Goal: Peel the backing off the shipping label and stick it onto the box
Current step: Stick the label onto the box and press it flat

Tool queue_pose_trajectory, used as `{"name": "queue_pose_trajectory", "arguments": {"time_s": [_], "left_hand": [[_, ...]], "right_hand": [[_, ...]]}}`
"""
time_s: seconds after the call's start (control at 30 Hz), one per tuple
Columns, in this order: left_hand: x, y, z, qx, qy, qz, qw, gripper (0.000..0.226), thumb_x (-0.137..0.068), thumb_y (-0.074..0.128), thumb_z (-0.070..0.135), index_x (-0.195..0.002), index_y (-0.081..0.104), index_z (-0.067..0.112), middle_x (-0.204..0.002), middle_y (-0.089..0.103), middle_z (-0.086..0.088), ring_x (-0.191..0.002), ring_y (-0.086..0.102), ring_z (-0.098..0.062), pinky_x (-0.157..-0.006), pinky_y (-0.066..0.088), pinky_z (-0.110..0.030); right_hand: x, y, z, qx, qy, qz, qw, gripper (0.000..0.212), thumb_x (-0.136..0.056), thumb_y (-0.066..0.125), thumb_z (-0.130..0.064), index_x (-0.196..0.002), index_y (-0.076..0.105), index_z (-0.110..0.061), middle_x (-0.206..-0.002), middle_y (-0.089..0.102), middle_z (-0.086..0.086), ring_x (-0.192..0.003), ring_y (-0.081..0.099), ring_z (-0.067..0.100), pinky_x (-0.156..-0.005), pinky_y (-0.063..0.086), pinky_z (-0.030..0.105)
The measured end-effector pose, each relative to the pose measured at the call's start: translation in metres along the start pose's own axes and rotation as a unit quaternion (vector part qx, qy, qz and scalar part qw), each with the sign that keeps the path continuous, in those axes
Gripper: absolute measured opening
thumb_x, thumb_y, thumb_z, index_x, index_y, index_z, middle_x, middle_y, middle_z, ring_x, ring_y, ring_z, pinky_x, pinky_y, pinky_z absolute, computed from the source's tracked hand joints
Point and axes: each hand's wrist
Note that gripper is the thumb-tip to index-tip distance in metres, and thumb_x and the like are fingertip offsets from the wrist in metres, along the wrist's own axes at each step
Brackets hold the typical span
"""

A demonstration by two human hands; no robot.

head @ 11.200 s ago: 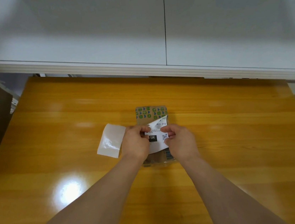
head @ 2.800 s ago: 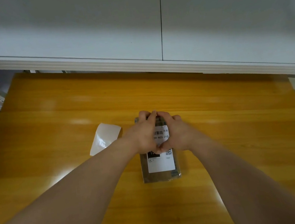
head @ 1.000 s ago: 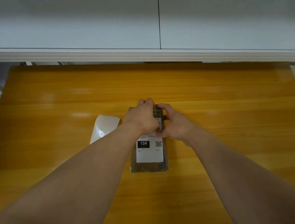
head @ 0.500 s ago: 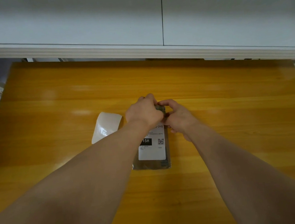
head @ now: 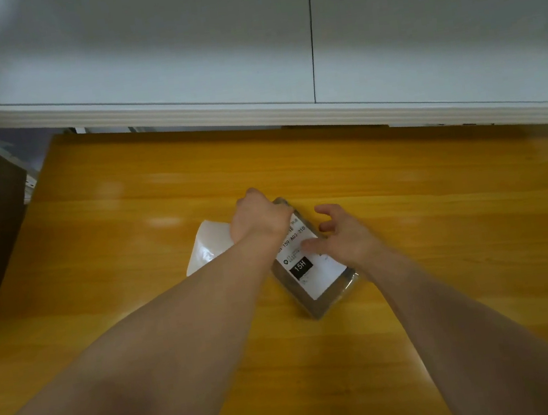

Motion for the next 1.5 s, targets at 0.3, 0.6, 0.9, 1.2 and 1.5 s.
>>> {"name": "queue_pose_trajectory", "arguments": {"time_s": [0.3, 0.6, 0.9, 1.2, 1.5], "left_hand": [[0.012, -0.014, -0.006, -0.101, 0.119, -0.136, 0.978, 0.086, -0.081, 0.074, 0.019, -0.152, 0.028, 0.033, -0.143, 0.040, -0.009, -0.116, 0.061, -0.034, -0.087, 0.056, -0.042], [0.013, -0.011, -0.003, -0.119, 0.102, -0.104, 0.982, 0.066, -0.081, 0.068, 0.024, -0.140, 0.040, 0.033, -0.136, 0.042, -0.006, -0.105, 0.064, -0.033, -0.078, 0.052, -0.038], [0.009, -0.005, -0.002, -0.105, 0.091, -0.061, 0.988, 0.050, -0.080, 0.069, 0.035, -0.126, 0.050, 0.037, -0.128, 0.048, -0.004, -0.098, 0.064, -0.033, -0.070, 0.045, -0.034], [-0.002, -0.004, -0.003, -0.064, 0.094, -0.062, 0.992, 0.034, -0.088, 0.068, 0.034, -0.120, 0.057, 0.032, -0.126, 0.051, -0.005, -0.092, 0.059, -0.028, -0.075, 0.047, -0.033], [0.004, -0.009, 0.002, -0.119, 0.097, -0.176, 0.972, 0.088, -0.076, 0.083, 0.038, -0.146, 0.032, 0.025, -0.141, 0.033, -0.010, -0.115, 0.058, -0.035, -0.095, 0.054, -0.045]], "right_hand": [[-0.001, 0.016, -0.003, 0.011, -0.031, 0.013, 0.999, 0.061, -0.080, 0.077, -0.005, -0.134, 0.052, -0.021, -0.125, 0.065, 0.005, -0.107, 0.065, 0.025, -0.090, 0.056, 0.048], [-0.006, 0.026, 0.001, -0.086, -0.013, 0.077, 0.993, 0.031, -0.090, 0.062, 0.002, -0.109, 0.066, -0.023, -0.090, 0.067, -0.009, -0.085, 0.067, 0.018, -0.081, 0.058, 0.039], [-0.013, 0.027, 0.000, -0.139, 0.037, 0.108, 0.984, 0.028, -0.081, 0.071, -0.002, -0.084, 0.073, -0.031, -0.088, 0.076, -0.003, -0.093, 0.073, 0.026, -0.087, 0.059, 0.043], [-0.013, 0.026, -0.003, -0.177, 0.073, 0.123, 0.974, 0.021, -0.081, 0.074, -0.006, -0.095, 0.077, -0.022, -0.089, 0.077, 0.008, -0.080, 0.070, 0.026, -0.082, 0.059, 0.045], [0.000, 0.004, -0.004, -0.144, 0.051, 0.084, 0.985, 0.028, -0.094, 0.064, -0.014, -0.121, 0.069, -0.016, -0.100, 0.073, 0.004, -0.079, 0.069, 0.020, -0.073, 0.060, 0.036]]}}
Point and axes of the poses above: each hand's wrist, its own x-axis away from the middle knuckle, its own y-axis out of the palm, z = x × y
